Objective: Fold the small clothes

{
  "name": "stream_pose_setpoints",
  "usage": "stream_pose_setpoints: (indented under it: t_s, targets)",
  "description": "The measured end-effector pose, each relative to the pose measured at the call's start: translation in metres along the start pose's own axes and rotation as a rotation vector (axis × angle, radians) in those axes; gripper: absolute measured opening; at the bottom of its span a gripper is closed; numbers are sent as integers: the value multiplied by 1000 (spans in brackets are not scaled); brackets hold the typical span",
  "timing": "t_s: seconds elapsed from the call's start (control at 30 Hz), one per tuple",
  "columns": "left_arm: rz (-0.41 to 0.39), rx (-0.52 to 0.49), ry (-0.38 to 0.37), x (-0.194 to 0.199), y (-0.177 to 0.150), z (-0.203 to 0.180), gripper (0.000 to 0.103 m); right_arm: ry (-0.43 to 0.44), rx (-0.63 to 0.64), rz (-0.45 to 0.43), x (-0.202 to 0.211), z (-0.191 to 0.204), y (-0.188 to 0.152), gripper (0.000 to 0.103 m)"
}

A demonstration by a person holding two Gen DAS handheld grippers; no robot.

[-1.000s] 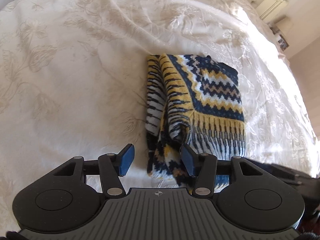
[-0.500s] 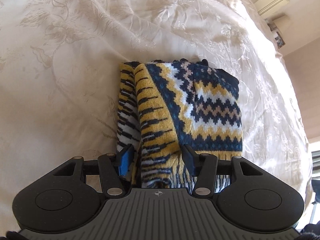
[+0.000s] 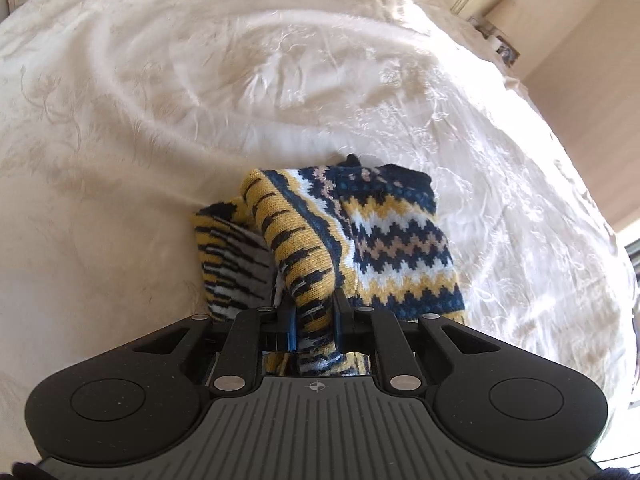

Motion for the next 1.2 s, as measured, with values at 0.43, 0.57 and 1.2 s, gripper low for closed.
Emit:
stream_pose_setpoints:
  t_s: [0.43, 0.57, 1.2]
  targets:
    - [33, 32, 155, -12, -17, 52, 33, 192, -185, 13, -9, -8, 4, 62]
    - [-15, 43, 135, 2, -12, 47, 33, 201, -278, -30, 12, -35, 6, 68]
    - [44, 241, 32, 23, -98, 22, 68, 60, -692, -159, 15, -202, 15, 102]
Point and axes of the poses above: each gripper's, at about its wrist camera, not at the fingertips, and x roughly against the way its jaws point, z to its left, y to its top, the point moved 10 cm from there along -x, roughly the way its jaws point, and after that the axes turned 6 degrees about -z, right-handed, at the moved point
